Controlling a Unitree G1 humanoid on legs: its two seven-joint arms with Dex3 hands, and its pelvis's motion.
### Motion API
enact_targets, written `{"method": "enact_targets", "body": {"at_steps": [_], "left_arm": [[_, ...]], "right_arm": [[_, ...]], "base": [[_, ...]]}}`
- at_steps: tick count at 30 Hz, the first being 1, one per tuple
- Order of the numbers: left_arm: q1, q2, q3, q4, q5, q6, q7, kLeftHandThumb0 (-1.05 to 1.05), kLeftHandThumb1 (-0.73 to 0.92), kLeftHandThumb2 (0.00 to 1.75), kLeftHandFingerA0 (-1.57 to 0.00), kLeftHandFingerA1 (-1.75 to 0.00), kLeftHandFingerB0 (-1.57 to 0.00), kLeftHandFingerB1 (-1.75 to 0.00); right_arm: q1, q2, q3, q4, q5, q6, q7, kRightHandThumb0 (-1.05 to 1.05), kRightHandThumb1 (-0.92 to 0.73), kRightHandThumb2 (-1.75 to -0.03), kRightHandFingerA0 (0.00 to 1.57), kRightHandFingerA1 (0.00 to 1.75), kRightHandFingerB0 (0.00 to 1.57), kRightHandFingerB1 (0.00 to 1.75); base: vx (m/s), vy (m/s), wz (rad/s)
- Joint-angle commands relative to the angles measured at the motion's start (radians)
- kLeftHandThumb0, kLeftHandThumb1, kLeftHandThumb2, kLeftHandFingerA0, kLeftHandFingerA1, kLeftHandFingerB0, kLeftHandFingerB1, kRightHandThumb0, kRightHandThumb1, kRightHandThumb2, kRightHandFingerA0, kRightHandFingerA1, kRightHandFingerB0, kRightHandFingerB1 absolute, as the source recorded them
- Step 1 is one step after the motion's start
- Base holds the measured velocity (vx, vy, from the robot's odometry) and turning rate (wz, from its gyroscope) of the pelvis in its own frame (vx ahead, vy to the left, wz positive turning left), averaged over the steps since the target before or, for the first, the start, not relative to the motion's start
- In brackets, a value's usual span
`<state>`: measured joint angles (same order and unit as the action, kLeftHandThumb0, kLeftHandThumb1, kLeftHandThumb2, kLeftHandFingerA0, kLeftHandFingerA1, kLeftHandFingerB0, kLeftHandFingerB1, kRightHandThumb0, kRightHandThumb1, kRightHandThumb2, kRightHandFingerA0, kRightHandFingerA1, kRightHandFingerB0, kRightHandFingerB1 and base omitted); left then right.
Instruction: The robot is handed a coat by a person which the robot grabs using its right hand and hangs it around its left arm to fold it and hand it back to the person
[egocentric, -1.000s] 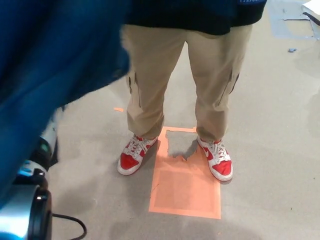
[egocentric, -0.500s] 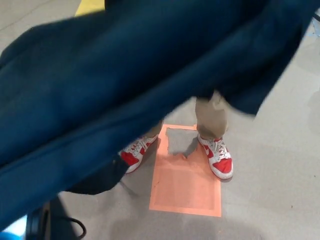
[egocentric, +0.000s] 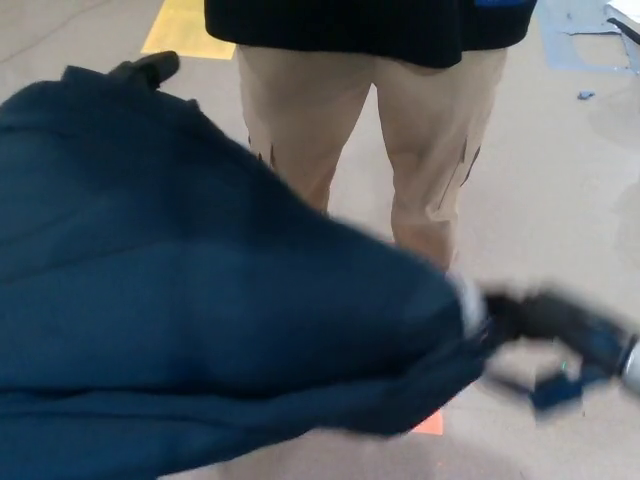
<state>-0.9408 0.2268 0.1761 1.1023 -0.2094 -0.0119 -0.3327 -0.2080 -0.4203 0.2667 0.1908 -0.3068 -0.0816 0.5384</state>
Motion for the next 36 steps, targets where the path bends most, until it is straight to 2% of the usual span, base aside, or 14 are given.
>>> {"method": "enact_targets", "body": {"at_steps": [1, 6, 7, 8, 11, 12, 17, 25, 26, 27, 30, 33, 34, 36], "left_arm": [[0.008, 0.095, 0.038, -0.052, -0.003, -0.070, -0.036, -0.36, 0.50, 1.05, 0.00, -0.47, 0.00, -0.47], [0.006, 0.106, 0.046, -0.057, 0.006, -0.078, -0.036, -0.35, 0.51, 1.06, -0.01, -0.47, -0.01, -0.47], [0.008, 0.106, 0.046, -0.065, 0.006, -0.075, -0.036, -0.69, 0.81, 0.64, -0.21, -0.31, -0.17, -0.29], [0.007, 0.108, 0.045, -0.074, 0.006, -0.069, -0.039, -0.36, 0.52, 1.07, 0.00, -0.47, 0.00, -0.47], [0.003, 0.112, 0.046, -0.085, 0.004, -0.063, -0.045, -0.35, 0.52, 1.07, 0.00, -0.47, 0.00, -0.47], [0.001, 0.114, 0.047, -0.088, 0.003, -0.063, -0.049, -0.69, 0.80, 0.64, -0.21, -0.31, -0.16, -0.28], [0.006, 0.117, 0.047, -0.102, 0.005, -0.071, -0.053, -0.71, 0.79, 0.64, -0.23, -0.31, -0.19, -0.28], [0.108, 0.074, 0.049, -0.215, -0.018, -0.053, -0.059, -0.73, 0.65, 0.86, -0.19, -0.42, -0.15, -0.40], [0.120, 0.070, 0.051, -0.231, -0.025, -0.053, -0.067, -0.71, 0.77, 0.63, -0.26, -0.32, -0.17, -0.29], [0.130, 0.065, 0.054, -0.247, -0.032, -0.058, -0.072, -0.73, 0.78, 0.64, -0.25, -0.32, -0.15, -0.28], [0.172, 0.039, 0.060, -0.319, -0.056, -0.057, -0.082, -0.78, 0.67, 0.88, -0.16, -0.40, -0.12, -0.39], [0.213, 0.023, 0.061, -0.397, -0.068, -0.042, -0.078, -0.76, 0.79, 0.65, -0.23, -0.31, -0.15, -0.28], [0.243, 0.026, 0.061, -0.459, -0.073, -0.026, -0.072, -0.78, 0.67, 0.89, -0.18, -0.41, -0.14, -0.39], [0.251, 0.029, 0.064, -0.490, -0.083, -0.019, -0.087, -0.74, 0.81, 0.65, -0.24, -0.31, -0.16, -0.28]], "right_arm": [[0.120, -0.169, 0.149, 0.017, -0.112, -0.049, 0.139, -0.88, -0.57, -0.88, 0.00, 0.00, 0.00, 0.01], [0.108, -0.200, 0.119, 0.130, 0.052, -0.053, 0.263, -0.84, -0.51, -0.85, 0.00, 0.02, 0.00, 0.00], [0.103, -0.208, 0.118, 0.156, 0.062, -0.068, 0.281, -0.82, -0.48, -0.81, 0.00, 0.01, 0.00, 0.00], [0.093, -0.227, 0.120, 0.168, 0.063, -0.072, 0.309, -0.84, -0.48, -0.83, 0.00, 0.00, 0.00, 0.00], [0.075, -0.264, 0.117, 0.184, 0.078, -0.092, 0.369, -0.85, -0.48, -0.83, 0.00, 0.00, 0.00, 0.00], [0.065, -0.270, 0.111, 0.200, 0.091, -0.088, 0.392, -0.85, -0.47, -0.83, 0.00, 0.01, 0.00, 0.00], [0.032, -0.296, 0.075, 0.280, 0.114, -0.091, 0.417, -0.84, -0.47, -0.82, 0.00, 0.01, 0.00, 0.00], [-0.017, -0.156, 0.024, 0.480, -0.098, -0.002, -0.172, -0.81, -0.80, -1.10, 0.00, 0.12, 0.00, 0.14], [-0.049, -0.124, 0.037, 0.539, -0.114, 0.027, -0.224, -0.73, -0.91, -0.67, 0.00, 0.14, 0.00, 0.20], [-0.075, -0.096, 0.036, 0.592, -0.106, 0.037, -0.252, -0.82, -0.76, -1.03, 0.07, 0.23, 0.07, 0.20], [-0.133, -0.005, -0.021, 0.751, -0.022, 0.068, -0.318, -0.70, -0.66, -0.98, 0.04, 0.39, 0.04, 0.31], [-0.156, 0.047, -0.052, 0.850, 0.005, 0.086, -0.412, -0.71, -0.65, -0.97, 0.10, 0.44, 0.00, 0.37], [-0.157, 0.061, -0.034, 0.885, -0.013, 0.101, -0.442, -0.35, -0.55, -1.09, 0.00, 0.47, 0.00, 0.47], [-0.160, 0.064, -0.027, 0.916, -0.019, 0.093, -0.458, -0.35, -0.55, -1.09, 0.01, 0.48, 0.00, 0.46]], "base": [[0.00, 0.000, 0.00], [0.00, 0.000, 0.00], [0.00, 0.000, 0.00], [0.00, 0.000, 0.00], [0.00, 0.000, 0.00], [0.00, 0.000, 0.00], [0.00, 0.000, 0.00], [0.00, 0.000, 0.00], [0.00, 0.000, 0.00], [0.00, 0.000, 0.00], [0.00, 0.000, 0.00], [0.00, 0.000, 0.00], [0.00, 0.000, 0.00], [0.00, 0.000, 0.00]]}}
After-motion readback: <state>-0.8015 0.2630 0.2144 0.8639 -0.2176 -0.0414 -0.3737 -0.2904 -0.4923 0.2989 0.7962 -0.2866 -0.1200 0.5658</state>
